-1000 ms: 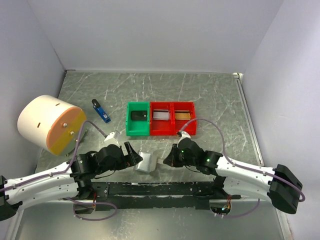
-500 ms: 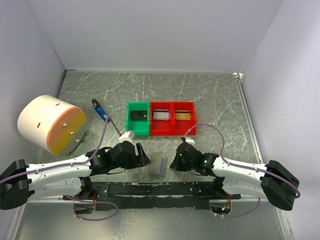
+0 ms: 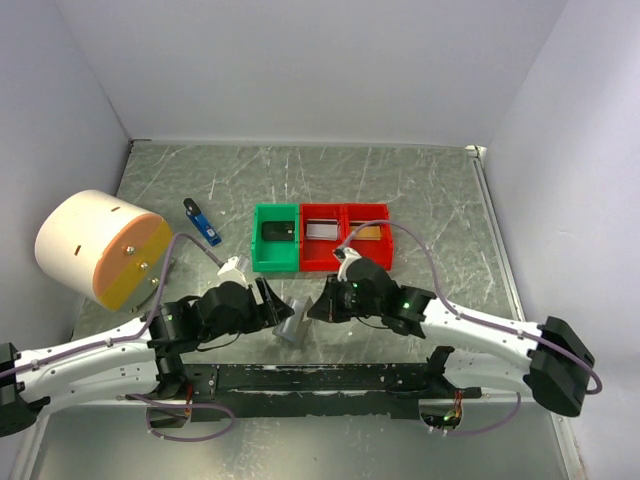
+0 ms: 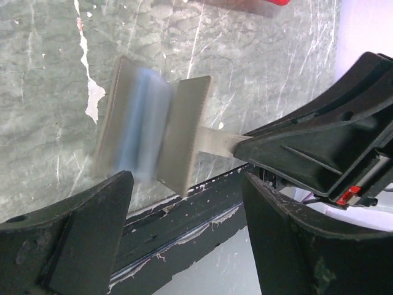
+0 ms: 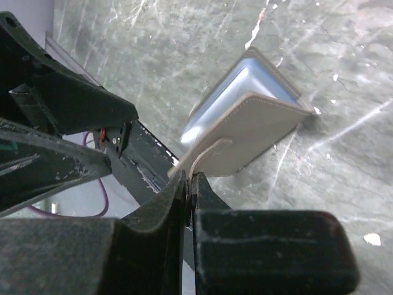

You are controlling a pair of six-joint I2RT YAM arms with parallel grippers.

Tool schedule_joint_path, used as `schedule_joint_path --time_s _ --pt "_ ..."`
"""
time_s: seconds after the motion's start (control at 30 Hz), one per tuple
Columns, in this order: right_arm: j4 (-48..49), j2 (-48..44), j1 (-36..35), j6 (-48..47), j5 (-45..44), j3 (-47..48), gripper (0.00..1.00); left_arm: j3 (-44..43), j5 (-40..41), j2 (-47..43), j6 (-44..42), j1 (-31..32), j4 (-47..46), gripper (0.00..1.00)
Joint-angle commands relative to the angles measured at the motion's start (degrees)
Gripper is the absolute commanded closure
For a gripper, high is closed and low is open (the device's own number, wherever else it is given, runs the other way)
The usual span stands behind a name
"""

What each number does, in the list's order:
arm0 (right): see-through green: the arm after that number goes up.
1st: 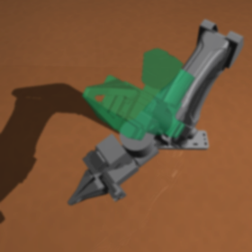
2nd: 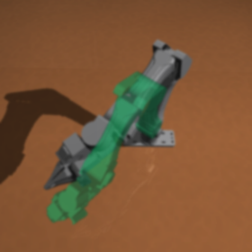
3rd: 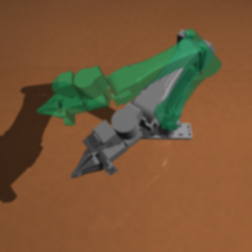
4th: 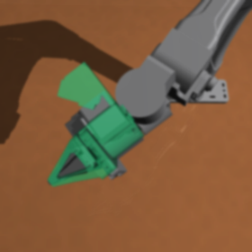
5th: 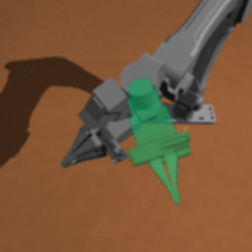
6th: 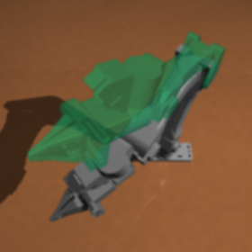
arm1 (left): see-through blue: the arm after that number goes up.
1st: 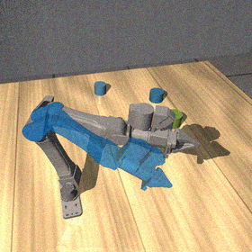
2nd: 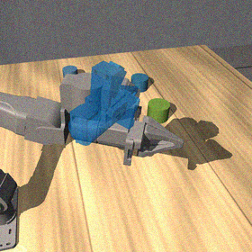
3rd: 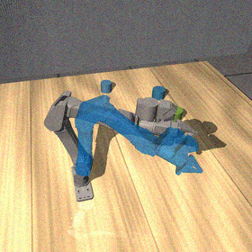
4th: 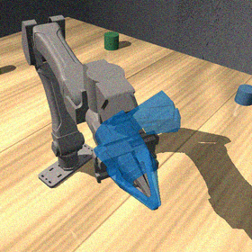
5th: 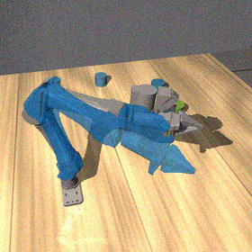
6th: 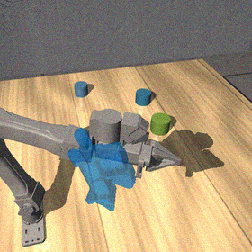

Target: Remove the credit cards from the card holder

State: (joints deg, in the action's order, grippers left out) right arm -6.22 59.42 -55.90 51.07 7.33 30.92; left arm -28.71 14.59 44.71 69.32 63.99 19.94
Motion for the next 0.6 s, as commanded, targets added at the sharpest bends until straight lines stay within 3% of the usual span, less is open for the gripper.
schedule_joint_path --time_s 0.0,0.23,0.4,0.57 --pt "2.4 6.2 -0.3 -3.2 4.4 2.8 0.97 -0.4 2.6 -2.0 1.3 0.4 3.8 0.17" --pt "2.8 7.0 -0.3 -0.4 -0.3 -0.9 0.97 1.1 0.6 -1.5 0.6 0.3 2.6 0.17" --pt "0.0 3.6 -0.2 2.3 -5.5 -6.1 0.97 2.0 -1.6 2.3 -0.3 0.4 -2.3 0.16" --pt "1.4 1.1 0.0 3.7 -4.9 -9.7 0.97 2.3 -4.2 7.2 -1.1 0.4 -8.8 0.17"
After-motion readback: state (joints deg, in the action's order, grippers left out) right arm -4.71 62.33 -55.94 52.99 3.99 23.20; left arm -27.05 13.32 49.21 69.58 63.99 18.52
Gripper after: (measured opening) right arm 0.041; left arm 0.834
